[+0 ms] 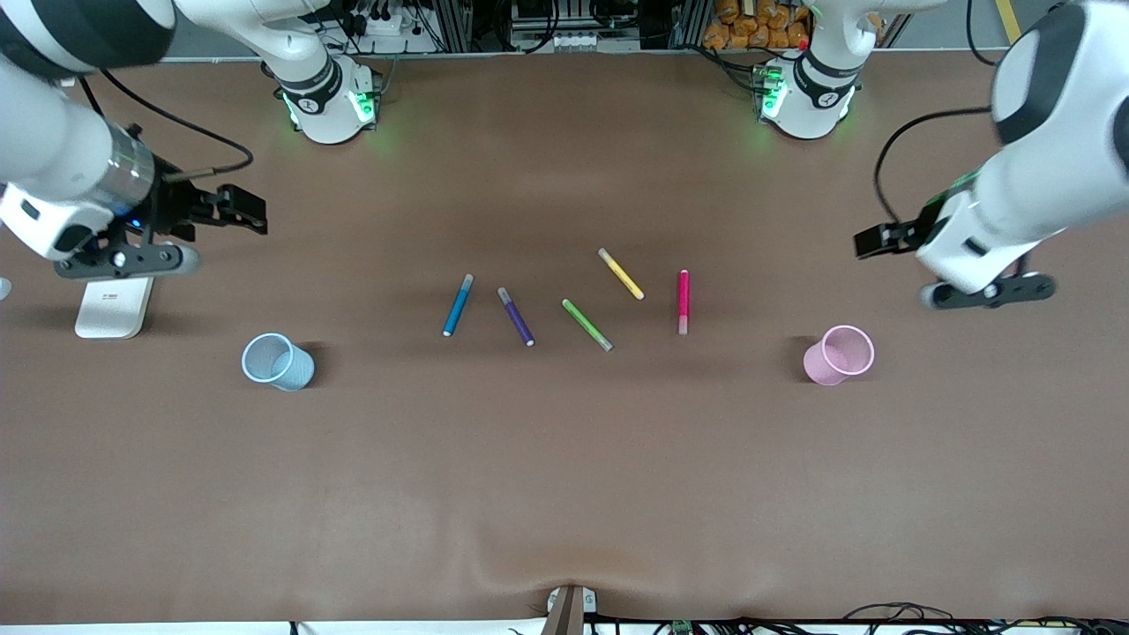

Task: Place pink and blue markers in matching cups
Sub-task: 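Move the right gripper toward the blue marker while the left gripper approaches the pink marker, then grasp the blue marker with the right gripper while the left gripper grasps the pink marker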

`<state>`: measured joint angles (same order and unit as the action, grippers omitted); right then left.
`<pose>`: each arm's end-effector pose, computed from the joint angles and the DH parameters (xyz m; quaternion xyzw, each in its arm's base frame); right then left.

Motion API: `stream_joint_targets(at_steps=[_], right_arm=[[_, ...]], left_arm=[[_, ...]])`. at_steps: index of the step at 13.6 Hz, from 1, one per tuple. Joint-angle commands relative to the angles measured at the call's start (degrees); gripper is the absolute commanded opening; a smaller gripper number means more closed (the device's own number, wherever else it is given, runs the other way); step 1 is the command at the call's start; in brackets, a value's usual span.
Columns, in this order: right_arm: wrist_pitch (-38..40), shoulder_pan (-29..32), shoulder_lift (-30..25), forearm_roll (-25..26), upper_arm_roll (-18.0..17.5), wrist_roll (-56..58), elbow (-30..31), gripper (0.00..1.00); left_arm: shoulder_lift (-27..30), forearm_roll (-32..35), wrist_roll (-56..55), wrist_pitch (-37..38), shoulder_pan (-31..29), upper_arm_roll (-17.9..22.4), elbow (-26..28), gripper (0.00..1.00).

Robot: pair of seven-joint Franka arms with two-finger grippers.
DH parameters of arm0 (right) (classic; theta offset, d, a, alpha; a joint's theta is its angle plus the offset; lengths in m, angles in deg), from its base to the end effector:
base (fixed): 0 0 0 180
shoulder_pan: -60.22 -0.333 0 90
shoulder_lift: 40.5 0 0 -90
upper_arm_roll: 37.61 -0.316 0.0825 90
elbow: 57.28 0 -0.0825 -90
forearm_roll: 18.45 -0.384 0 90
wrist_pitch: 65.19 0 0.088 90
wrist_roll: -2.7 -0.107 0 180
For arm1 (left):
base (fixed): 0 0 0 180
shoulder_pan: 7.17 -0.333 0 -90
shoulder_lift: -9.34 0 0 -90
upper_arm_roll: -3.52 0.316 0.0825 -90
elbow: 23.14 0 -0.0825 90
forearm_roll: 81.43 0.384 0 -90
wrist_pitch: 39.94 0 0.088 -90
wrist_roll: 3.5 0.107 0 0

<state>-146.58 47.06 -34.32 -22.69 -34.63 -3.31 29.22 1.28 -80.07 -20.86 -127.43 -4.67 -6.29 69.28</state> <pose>0.5580 0.1107 0.5809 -0.9939 -0.0380 0.1021 0.0200 0.5683 -0.1157 0.5226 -0.9928 -0.0425 0.1084 0.0286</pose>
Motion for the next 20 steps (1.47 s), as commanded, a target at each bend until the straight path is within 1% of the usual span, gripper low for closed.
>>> stream_joint_targets(at_steps=[1, 2, 5, 7, 8, 10, 12, 14, 16, 17, 20], right_arm=[[-0.5, -2.2, 2.6, -0.6, 0.1, -1.4, -1.5, 1.0], [-0.7, -3.0, 3.7, -0.7, 0.1, -3.5, -1.5, 1.0], [-4.6, -6.8, 8.9, -0.6, 0.2, -13.9, -2.6, 1.0], [-7.5, -9.5, 12.3, -0.5, 0.2, -19.9, -2.6, 1.0], [-7.6, -10.5, 13.3, -0.7, 0.2, -23.2, -2.6, 1.0], [-7.0, -10.8, 13.5, -1.2, 0.1, -24.6, -2.3, 1.0], [-7.7, -11.4, 16.0, -1.7, 0.1, -24.8, -2.5, 1.0], [-7.7, -11.4, 16.2, -1.6, 0.2, -24.0, -1.9, 1.0], [-8.4, -11.8, 16.2, -1.6, 0.1, -24.0, 0.1, 1.0], [-10.3, -12.3, 16.0, -1.8, 0.1, -24.1, 2.3, 1.0], [-15.3, -14.7, 15.4, -2.0, 0.1, -24.7, 8.8, 1.0]], left_arm=[[0.6, -1.0, -3.8, -5.1, 1.1, -0.7, 4.8, 1.0], [0.4, -1.1, -5.8, -6.7, 1.9, -1.3, 6.2, 1.0], [-3.5, -1.1, -7.7, -8.7, 4.5, -1.4, 6.9, 1.0], [-4.0, -1.0, -11.4, -13.4, 7.2, -1.5, 9.3, 1.0], [-4.8, -1.0, -13.8, -15.0, 7.9, -1.8, 10.1, 1.0], [-6.9, -1.0, -17.1, -18.1, 9.9, -2.2, 11.5, 1.0], [-9.9, -1.1, -18.1, -18.6, 10.9, -2.4, 11.5, 1.0], [-12.5, -1.1, -18.1, -18.9, 11.3, -2.5, 11.4, 1.0], [-14.8, -1.3, -18.1, -18.9, 11.3, -3.2, 10.9, 1.0], [-16.0, -1.4, -18.0, -19.4, 11.3, -3.8, 10.7, 1.0], [-18.1, -1.0, -17.1, -21.5, 11.4, -3.9, 10.5, 1.0]])
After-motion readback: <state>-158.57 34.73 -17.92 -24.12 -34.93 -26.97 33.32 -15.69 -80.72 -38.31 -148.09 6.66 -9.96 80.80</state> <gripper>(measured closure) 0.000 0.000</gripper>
